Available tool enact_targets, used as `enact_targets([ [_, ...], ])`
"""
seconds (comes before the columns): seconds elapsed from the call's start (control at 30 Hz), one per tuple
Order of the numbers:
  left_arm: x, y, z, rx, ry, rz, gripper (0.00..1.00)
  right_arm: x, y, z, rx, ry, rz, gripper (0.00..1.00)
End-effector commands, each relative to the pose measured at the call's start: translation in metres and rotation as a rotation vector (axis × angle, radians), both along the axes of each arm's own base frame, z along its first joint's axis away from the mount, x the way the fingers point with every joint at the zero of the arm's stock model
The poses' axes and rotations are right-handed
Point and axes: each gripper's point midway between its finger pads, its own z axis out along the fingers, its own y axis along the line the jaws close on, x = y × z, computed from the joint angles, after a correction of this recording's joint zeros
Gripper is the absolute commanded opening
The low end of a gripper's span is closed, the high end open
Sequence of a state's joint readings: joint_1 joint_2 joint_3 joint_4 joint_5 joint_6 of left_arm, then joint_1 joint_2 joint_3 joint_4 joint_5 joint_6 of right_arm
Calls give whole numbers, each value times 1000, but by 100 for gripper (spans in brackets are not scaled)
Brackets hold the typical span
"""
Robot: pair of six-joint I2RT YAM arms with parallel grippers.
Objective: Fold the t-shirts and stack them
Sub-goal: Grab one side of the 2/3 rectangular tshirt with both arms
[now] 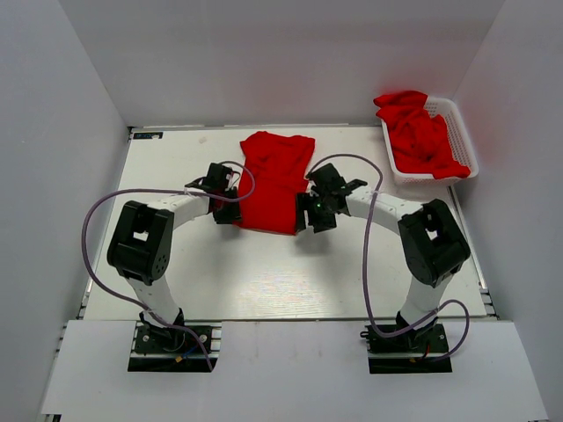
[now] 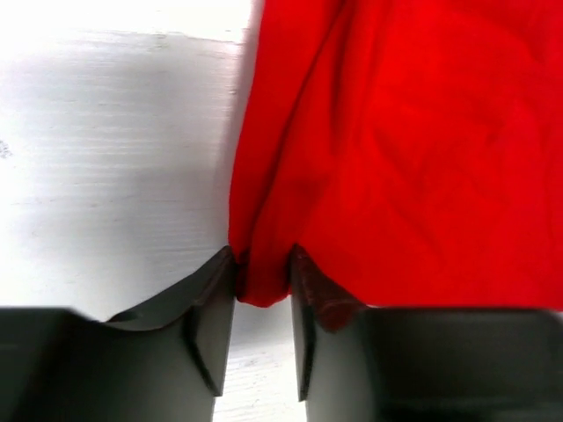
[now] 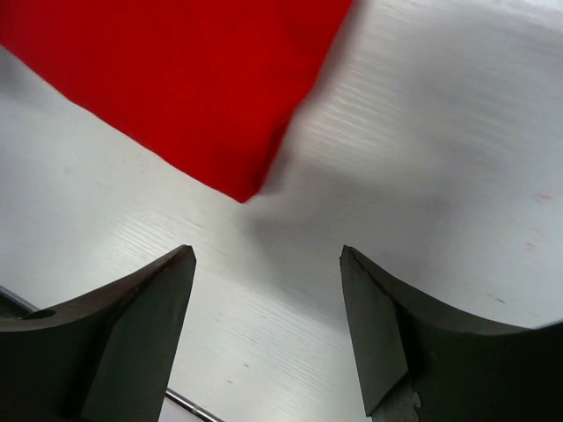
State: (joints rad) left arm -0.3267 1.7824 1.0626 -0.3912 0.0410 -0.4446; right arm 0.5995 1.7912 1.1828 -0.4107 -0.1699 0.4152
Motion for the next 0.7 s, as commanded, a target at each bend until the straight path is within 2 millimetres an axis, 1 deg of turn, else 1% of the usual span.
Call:
enact_targets([
  [0.0,-11,-9,-3,-41,15,-33,40,16,30,18,126,-55,-24,72],
  [0.07,-12,-14,-5,-50,19,-48,34,18,37,12,141,-44,-27,72],
  [0.1,-13,-14,-8,-47,27,-48,29,17,41,10,155,-26,-13,71],
  [0.13,-14,-15,-8,-55,30,-52,27,18,45,10,159,-31,-10,71],
  [0.17,-14,-15,-8,-55,30,-52,26,20,46,4,156,-20,-13,71],
  [0.23,-11,-14,-9,-47,29,-48,15,20,51,2,154,-21,-6,68],
  [0.27,-12,-14,-13,-40,37,-55,5,22,50,0,154,-21,-11,65],
  [0.3,-12,-14,-13,-40,37,-55,0,22,51,-7,148,-9,-6,57],
  [0.33,-13,-16,-13,-35,35,-74,0,23,52,-8,150,-14,2,55],
  [0.37,-14,-18,-15,-44,33,-78,0,23,52,-13,142,-5,3,53],
  [0.4,-15,-17,-17,-44,33,-78,0,24,53,-17,136,-3,17,45],
  [0.43,-20,-17,-22,-51,42,-83,0,25,55,-18,140,3,21,39],
  [0.47,-23,-21,-19,-60,35,-81,0,23,56,-17,140,8,25,32],
  [0.5,-32,-20,-19,-74,39,-79,0,21,54,-18,137,15,36,17],
  [0.53,-34,-19,-15,-83,29,-71,0,17,54,-15,140,24,44,11],
  [0.57,-42,-24,-12,-102,34,-67,0,3,49,-19,130,63,62,6],
  [0.6,-54,-19,-16,-101,50,-58,0,-1,43,-20,115,66,71,0],
  [0.63,-60,-28,1,-147,14,-80,0,-7,35,-5,105,45,73,0],
  [0.67,-69,-31,6,-162,9,-102,0,-26,18,-20,45,91,72,0],
])
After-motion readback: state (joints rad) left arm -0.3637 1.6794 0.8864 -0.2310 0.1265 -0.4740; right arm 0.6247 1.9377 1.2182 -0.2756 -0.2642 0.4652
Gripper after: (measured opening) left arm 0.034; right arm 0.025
